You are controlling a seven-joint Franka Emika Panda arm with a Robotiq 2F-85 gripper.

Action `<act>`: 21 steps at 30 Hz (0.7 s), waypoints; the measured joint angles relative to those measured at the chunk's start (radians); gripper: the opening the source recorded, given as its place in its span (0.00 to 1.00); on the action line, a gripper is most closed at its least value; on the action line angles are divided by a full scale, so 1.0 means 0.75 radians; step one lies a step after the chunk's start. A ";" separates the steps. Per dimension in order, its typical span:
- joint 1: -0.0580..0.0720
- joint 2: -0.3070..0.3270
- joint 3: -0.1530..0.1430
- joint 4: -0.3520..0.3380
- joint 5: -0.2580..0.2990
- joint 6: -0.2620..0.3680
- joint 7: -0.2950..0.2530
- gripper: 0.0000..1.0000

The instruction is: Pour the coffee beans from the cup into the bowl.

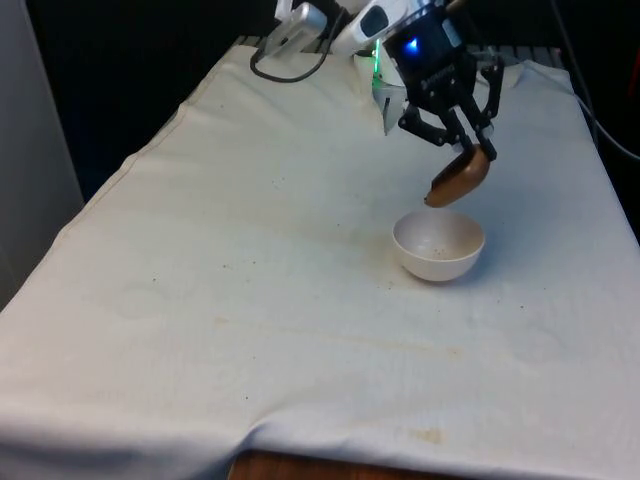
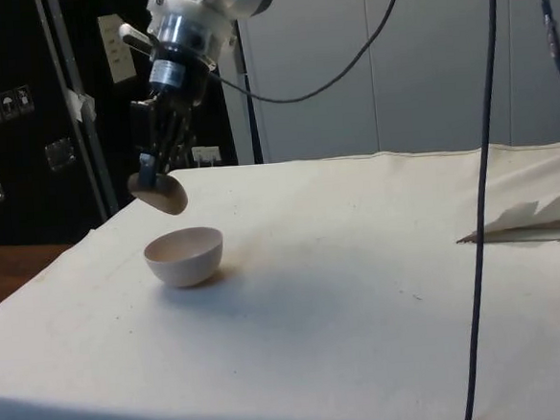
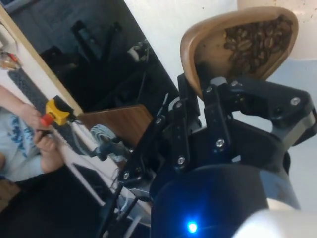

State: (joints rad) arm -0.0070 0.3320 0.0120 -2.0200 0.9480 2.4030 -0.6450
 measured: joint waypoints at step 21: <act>-0.009 0.052 -0.065 0.013 0.227 -0.163 -0.235 0.03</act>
State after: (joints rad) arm -0.0140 0.3710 -0.0370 -2.0100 1.1180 2.2810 -0.8210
